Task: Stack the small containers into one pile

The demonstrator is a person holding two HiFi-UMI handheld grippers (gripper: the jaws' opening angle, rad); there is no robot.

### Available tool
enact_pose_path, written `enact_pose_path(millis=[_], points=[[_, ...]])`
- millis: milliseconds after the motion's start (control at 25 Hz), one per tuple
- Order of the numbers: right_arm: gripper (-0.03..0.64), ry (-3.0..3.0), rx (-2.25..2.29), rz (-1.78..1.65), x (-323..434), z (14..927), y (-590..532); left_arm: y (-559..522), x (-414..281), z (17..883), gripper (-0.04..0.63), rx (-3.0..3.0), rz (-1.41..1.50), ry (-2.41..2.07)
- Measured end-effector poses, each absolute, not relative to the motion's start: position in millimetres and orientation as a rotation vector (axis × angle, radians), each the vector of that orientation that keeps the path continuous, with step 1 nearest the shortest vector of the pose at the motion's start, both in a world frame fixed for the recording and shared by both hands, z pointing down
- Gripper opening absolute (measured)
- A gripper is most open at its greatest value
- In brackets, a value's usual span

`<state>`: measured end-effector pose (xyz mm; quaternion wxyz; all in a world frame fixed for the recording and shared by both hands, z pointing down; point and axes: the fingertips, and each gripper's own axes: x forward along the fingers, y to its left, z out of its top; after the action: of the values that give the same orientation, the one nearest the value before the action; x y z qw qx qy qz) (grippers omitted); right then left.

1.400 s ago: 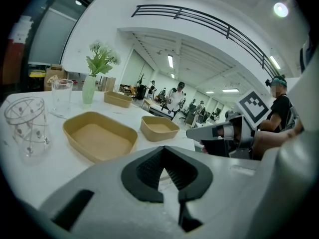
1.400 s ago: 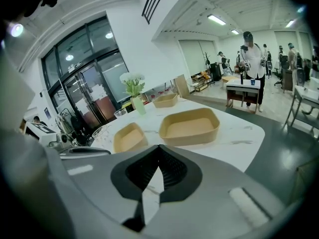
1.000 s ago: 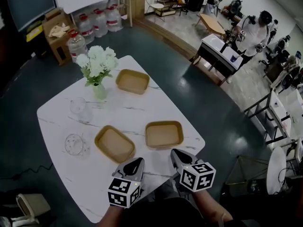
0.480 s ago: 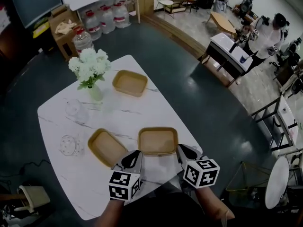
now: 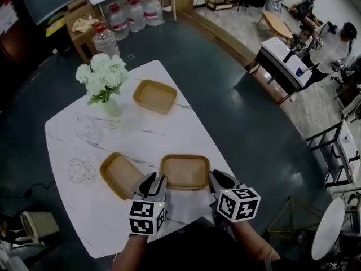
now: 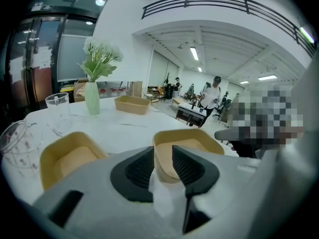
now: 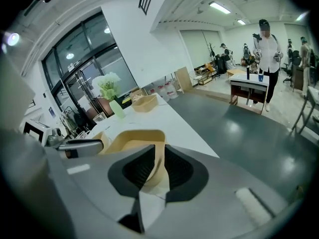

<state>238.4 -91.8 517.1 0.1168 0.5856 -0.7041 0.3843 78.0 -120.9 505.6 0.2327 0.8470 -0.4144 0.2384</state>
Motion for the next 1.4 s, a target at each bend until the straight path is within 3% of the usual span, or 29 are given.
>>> enact_pose_path(millis=[320,560,760,1400], points=[[0.067,-2.050,1.620,1.154,234,534,-106,-130,84,516,0.114,2.269,0.659,-1.164],[0.061,-2.042,1.589,1.158,234,541,-109,-133,86,519,0.114,2.254,0.659,-1.161],[0.018,-1.991,1.625,1.132,242,545,-110,-131,88,519,0.114,2.261,0.667,-1.155],[0.015,-2.000,1.622,1.195,248,537,-112,-119,87,509,0.114,2.276,0.647,-1.141]])
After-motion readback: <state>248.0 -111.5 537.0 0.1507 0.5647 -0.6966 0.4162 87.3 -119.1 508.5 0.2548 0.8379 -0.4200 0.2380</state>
